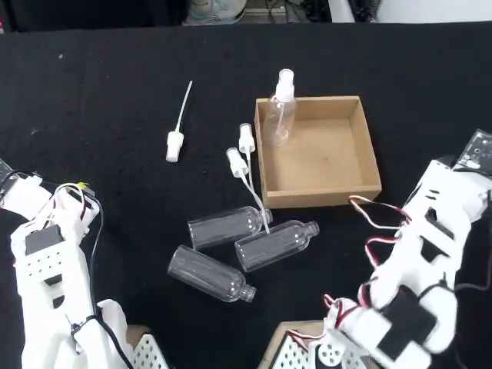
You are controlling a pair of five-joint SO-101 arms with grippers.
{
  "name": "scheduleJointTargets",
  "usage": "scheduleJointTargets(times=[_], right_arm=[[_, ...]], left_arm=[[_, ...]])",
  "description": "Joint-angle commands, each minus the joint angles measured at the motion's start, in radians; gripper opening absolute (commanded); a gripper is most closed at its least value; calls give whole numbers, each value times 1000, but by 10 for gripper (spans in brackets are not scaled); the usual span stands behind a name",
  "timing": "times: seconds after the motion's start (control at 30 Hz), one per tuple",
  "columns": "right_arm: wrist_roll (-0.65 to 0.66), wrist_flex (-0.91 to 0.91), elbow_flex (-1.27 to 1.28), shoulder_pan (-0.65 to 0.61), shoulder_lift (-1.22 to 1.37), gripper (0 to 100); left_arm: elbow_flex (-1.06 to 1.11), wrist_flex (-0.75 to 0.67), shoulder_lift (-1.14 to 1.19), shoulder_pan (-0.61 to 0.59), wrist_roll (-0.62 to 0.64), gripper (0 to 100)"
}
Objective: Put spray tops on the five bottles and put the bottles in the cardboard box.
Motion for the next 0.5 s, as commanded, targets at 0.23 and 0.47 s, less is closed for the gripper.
scheduleJointTargets(times=[0.23, 0.47], right_arm=[[-2, -175, -65, -5, 120, 358], [-2, -218, -65, -6, 127, 315]], left_arm=[[-59, 0, -20, -2, 5, 184], [-59, 0, -20, -2, 5, 184]])
